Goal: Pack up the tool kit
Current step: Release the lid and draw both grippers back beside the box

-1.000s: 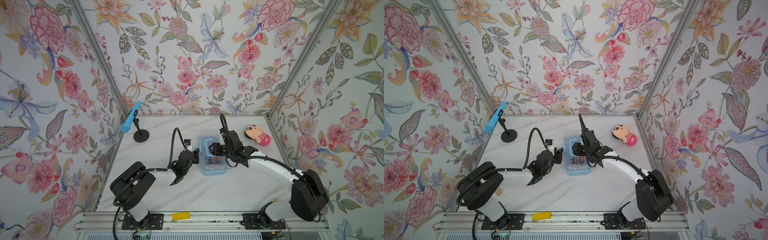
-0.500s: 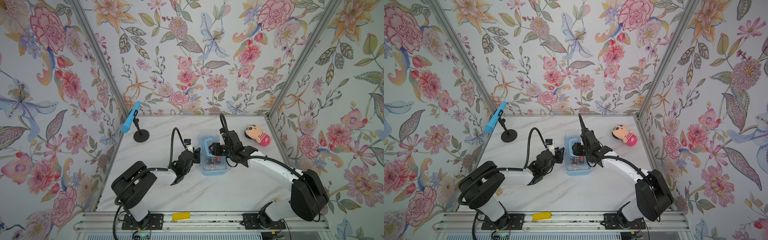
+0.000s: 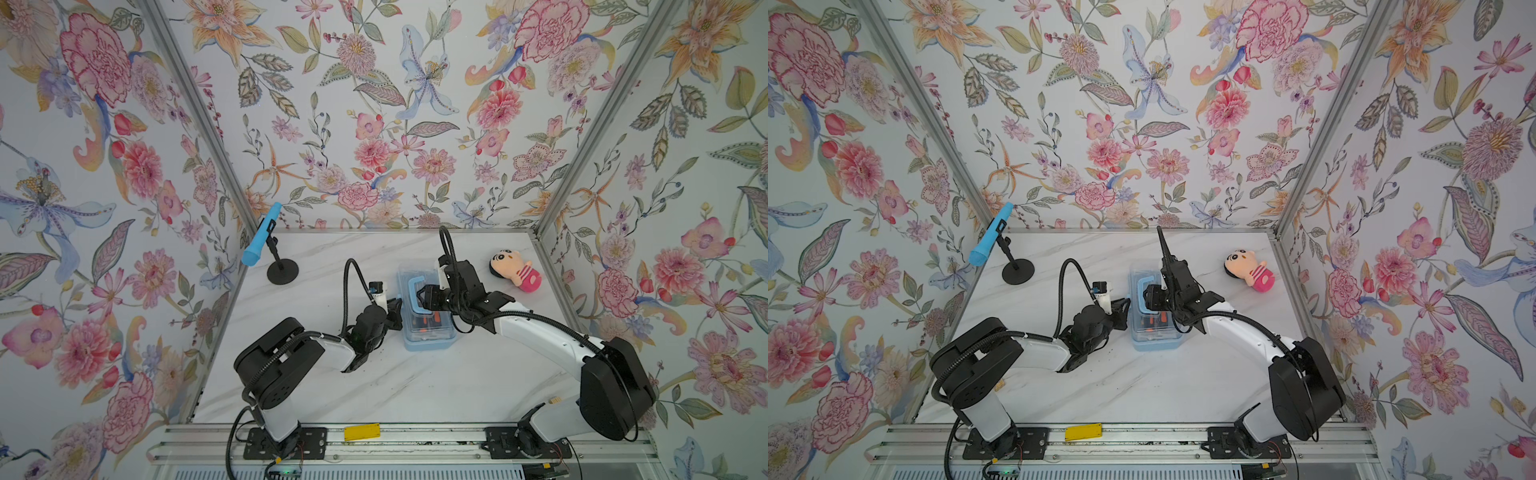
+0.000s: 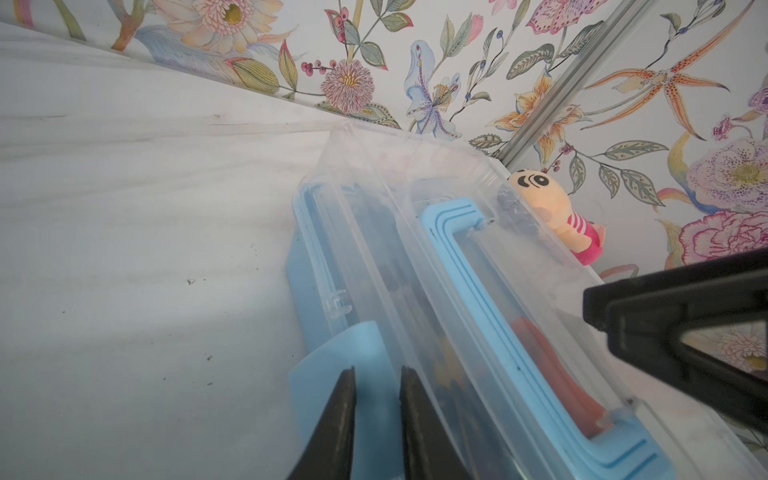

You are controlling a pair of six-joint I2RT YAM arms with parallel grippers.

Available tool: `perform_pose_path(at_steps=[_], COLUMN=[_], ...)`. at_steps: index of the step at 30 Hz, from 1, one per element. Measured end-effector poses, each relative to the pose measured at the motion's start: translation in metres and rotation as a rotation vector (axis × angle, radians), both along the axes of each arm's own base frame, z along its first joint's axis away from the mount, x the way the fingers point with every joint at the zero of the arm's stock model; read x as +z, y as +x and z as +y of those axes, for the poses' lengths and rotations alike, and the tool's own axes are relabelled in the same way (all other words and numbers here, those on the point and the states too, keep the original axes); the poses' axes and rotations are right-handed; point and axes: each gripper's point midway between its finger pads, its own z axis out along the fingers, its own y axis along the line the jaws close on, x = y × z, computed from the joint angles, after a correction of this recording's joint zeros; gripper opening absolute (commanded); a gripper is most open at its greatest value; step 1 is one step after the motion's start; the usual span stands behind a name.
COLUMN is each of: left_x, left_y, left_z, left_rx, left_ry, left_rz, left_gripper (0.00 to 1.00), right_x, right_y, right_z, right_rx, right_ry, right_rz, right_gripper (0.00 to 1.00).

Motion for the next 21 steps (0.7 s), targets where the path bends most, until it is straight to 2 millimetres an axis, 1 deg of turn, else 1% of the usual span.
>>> perform_pose_path(at_steps=[6, 14, 17, 21], left_x=[-0.0098, -0.0098, -0.0104, -0.0107], left_y=[-0.0051, -0.0051, -0.0065, -0.0083], left_z=[-0.0022, -0.0025, -0.0018, 0.0014], left_rx=[-0.016, -0.012, -0.014, -0.01], left_ry=[-0.028, -0.071, -0.076, -0.059], left_rz=[0.015, 0.004, 0.005, 0.014], left_gripper=[0.21, 0.21, 0.25, 0.35], right_x=[0.0005, -0.0001, 0.0003, 0.0022], right_y=[-0.0002, 0.0004, -0.0007, -0.0029], right_z=[0.0008, 0.0014, 0.0006, -0.0057], right_rx=[0.006, 0.006, 0.006, -0.002], right_ry=[0.003, 0.01, 0.012, 0.015], right_rz=[-0.001, -0.01, -0.012, -0.003], right_gripper=[0.54, 0.53, 0.53, 0.54])
